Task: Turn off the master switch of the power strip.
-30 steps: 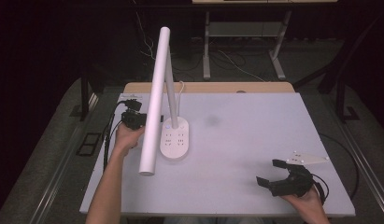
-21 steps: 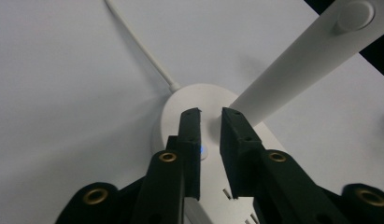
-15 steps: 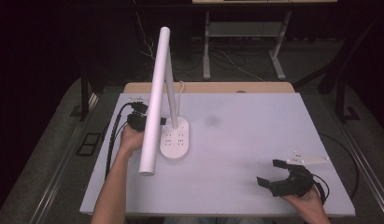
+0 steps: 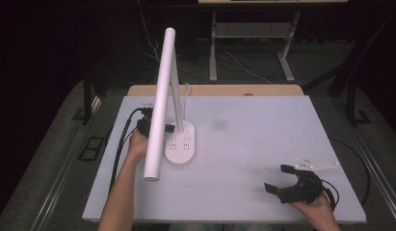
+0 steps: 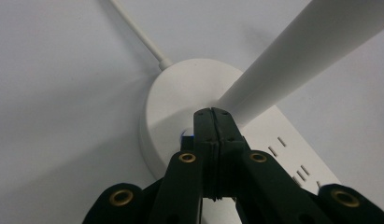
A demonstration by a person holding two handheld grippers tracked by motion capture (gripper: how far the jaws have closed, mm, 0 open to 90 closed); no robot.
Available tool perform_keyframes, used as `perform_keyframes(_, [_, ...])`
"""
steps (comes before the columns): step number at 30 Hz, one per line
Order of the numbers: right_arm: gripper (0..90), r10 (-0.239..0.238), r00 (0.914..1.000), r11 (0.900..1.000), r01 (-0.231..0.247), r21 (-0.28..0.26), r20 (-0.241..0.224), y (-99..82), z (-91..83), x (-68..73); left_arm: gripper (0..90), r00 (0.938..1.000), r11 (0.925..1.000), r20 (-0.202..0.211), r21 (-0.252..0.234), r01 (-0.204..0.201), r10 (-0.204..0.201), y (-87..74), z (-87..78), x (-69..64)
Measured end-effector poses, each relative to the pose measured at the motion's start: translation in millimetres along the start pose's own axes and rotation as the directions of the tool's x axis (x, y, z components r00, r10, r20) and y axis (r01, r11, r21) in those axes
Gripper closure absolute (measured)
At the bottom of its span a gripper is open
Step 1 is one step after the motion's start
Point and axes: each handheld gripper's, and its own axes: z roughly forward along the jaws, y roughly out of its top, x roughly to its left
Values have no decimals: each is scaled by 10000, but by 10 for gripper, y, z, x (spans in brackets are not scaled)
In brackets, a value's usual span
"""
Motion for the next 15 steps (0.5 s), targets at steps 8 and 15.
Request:
perform_keyframes(8, [5, -6, 10000, 10000, 6, 15, -27, 0, -1, 1, 896, 9999, 10000, -153, -85, 5, -6, -5, 41, 1])
perform_keyframes(15, [5, -3, 10000, 10000, 3, -25, -24, 5, -13, 12, 900, 9986, 9991, -340, -158, 389, -394, -21, 73, -17])
